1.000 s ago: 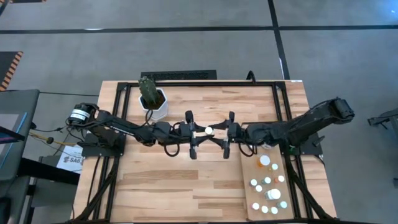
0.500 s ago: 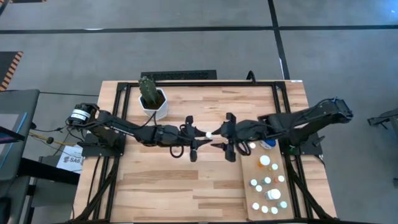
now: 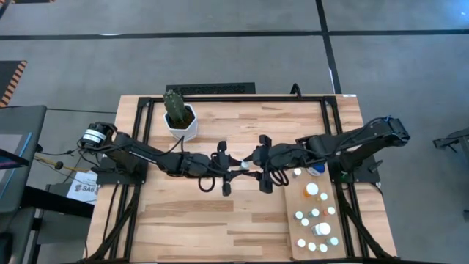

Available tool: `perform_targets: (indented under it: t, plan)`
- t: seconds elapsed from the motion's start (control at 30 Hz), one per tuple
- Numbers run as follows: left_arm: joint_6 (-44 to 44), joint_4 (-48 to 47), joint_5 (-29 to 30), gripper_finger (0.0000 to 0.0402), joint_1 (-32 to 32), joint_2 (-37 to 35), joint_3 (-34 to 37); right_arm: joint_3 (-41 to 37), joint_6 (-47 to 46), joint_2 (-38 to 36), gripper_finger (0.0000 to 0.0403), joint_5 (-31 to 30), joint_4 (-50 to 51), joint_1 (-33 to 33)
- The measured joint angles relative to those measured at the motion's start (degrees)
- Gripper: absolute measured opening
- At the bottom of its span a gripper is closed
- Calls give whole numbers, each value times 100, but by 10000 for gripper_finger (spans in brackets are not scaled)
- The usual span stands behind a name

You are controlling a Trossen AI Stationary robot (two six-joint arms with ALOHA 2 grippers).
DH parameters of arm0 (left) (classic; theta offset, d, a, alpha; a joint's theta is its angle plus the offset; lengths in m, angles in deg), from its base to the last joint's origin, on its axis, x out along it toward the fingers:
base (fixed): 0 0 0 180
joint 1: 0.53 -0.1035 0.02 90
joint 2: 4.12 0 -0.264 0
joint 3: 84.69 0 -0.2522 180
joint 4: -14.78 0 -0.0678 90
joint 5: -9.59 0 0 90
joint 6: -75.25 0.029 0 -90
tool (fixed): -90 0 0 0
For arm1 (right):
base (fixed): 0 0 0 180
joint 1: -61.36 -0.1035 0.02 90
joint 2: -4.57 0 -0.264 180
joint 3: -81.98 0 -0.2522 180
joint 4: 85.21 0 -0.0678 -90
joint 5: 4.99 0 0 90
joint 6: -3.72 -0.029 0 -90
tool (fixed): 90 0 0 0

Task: Pick and place medicine bottles onto shelf by color
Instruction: Put the yellow pill bottle on the shelf

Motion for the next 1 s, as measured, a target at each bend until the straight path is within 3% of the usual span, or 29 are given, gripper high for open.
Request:
perform_targets:
  t: [0.17, 0.33, 0.6, 1.0]
  plan:
    - [214, 147, -250, 71, 119, -3, -12, -6, -7, -5, 244, -163, 43, 12]
    - [227, 145, 65, 71, 163, -9, -17, -11, -20, -2, 244, -153, 33, 39]
    - [437, 364, -23, 71, 161, -9, -17, -11, -17, -2, 240, -175, 7, 37]
    - [543, 468, 97, 71, 155, -9, -9, -4, 94, 102, 143, -168, -46, 66]
